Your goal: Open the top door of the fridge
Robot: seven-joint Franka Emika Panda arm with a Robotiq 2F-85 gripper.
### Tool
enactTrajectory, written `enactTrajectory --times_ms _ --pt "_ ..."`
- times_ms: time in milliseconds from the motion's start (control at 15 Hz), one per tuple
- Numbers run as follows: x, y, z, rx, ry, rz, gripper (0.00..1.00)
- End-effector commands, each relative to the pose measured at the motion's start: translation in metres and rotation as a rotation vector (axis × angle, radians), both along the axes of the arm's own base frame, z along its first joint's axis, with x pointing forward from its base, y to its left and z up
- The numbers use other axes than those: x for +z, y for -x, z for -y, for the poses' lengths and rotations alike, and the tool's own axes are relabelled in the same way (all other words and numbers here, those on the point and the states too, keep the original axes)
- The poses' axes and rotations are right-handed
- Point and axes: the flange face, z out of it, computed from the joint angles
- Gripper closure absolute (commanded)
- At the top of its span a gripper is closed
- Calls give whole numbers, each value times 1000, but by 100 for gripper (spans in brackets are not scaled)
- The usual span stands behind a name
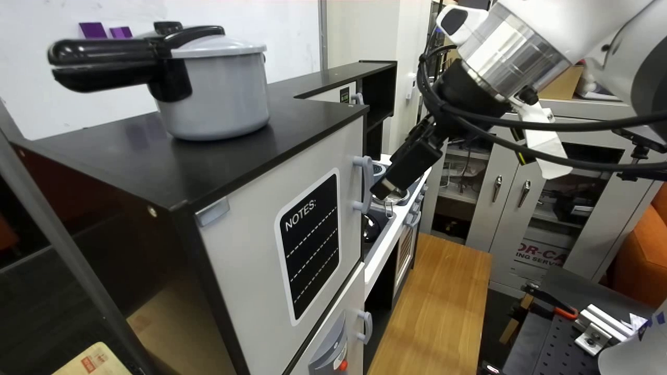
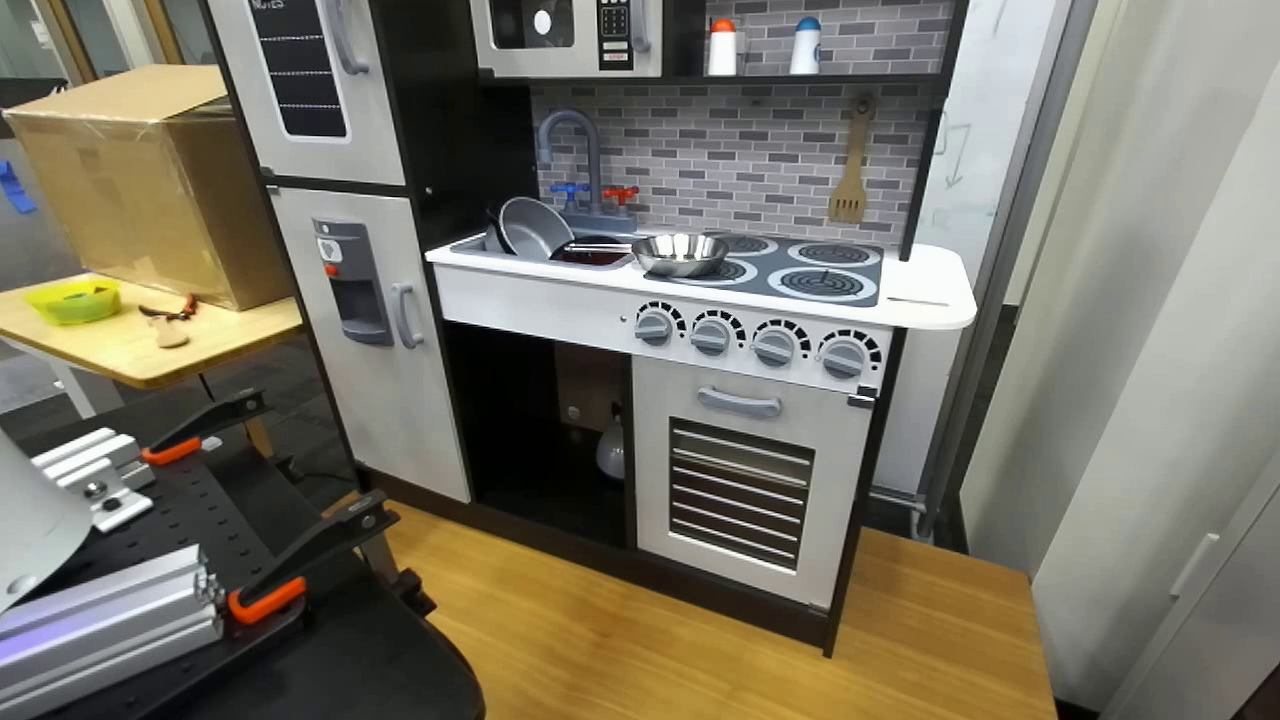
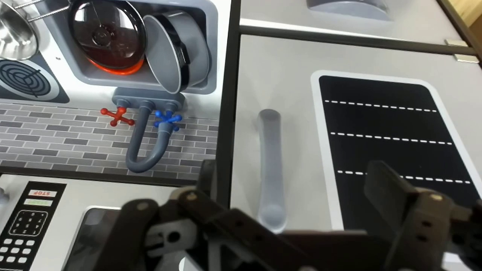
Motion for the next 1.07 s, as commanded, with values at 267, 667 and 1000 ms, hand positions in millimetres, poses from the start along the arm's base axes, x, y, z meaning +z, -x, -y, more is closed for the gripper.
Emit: enactTrajectory --times_ms 267,667,1000 --pt "-9 -10 -3 36 22 31 0" --pt "-26 -22 -3 48 9 8 0" --pt "-39 -28 1 69 34 -20 0"
